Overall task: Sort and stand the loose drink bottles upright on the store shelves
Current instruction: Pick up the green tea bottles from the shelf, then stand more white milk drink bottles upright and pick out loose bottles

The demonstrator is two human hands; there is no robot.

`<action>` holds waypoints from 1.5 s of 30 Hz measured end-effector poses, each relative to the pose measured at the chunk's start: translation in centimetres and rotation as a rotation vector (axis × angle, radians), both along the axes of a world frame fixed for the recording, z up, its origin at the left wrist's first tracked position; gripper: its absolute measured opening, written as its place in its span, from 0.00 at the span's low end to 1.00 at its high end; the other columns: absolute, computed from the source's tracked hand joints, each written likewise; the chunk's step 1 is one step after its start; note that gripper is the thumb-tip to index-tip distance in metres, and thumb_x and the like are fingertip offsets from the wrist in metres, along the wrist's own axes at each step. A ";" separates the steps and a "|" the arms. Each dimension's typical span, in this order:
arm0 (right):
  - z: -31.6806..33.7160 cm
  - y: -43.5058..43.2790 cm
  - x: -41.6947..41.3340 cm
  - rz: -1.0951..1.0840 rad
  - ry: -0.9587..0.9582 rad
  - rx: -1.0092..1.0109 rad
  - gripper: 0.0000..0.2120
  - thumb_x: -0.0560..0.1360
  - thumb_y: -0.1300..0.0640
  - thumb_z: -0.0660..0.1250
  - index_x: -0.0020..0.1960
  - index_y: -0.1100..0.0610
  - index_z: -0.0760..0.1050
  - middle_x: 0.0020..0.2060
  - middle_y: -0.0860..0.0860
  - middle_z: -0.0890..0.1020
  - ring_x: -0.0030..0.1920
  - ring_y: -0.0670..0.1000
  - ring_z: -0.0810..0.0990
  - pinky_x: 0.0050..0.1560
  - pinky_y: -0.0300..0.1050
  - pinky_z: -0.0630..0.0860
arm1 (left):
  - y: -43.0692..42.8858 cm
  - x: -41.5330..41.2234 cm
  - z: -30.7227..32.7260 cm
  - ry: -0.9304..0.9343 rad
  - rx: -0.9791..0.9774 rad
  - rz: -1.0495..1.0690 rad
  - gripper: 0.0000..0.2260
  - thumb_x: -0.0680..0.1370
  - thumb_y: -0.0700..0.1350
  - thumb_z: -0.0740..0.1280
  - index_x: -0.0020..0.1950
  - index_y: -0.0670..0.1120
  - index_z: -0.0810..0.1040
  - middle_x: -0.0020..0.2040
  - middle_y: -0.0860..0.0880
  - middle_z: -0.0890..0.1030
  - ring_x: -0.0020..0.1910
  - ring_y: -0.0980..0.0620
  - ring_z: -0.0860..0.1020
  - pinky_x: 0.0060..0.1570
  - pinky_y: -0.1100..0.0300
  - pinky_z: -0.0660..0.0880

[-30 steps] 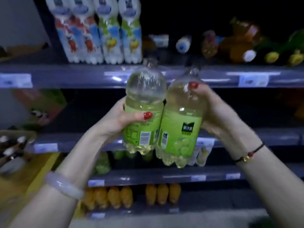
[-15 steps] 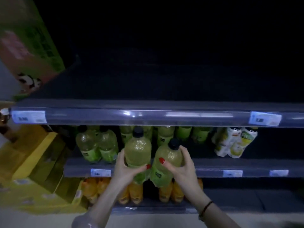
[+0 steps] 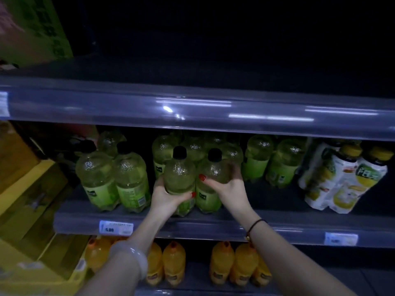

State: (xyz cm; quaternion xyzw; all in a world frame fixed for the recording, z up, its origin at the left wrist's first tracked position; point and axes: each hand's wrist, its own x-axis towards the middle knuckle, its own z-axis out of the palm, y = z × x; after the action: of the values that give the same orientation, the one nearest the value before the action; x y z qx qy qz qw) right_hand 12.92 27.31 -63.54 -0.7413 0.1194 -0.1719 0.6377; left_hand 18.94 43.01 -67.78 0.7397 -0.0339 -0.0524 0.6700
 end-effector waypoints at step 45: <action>56.7 -24.7 1.3 -0.059 0.095 -1.126 0.21 0.73 0.65 0.61 0.66 0.58 0.69 0.65 0.58 0.72 0.64 0.59 0.72 0.63 0.45 0.70 | -30.3 1.5 59.5 -0.420 0.411 -0.090 0.11 0.74 0.40 0.64 0.56 0.41 0.77 0.55 0.41 0.81 0.57 0.42 0.78 0.48 0.59 0.70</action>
State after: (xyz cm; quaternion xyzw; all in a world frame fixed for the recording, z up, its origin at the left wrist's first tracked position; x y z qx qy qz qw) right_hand 14.19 2.58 -6.80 -0.9704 0.0584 -0.1932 0.1326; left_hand 20.41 12.75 -8.29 0.8522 -0.1932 0.0663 0.4817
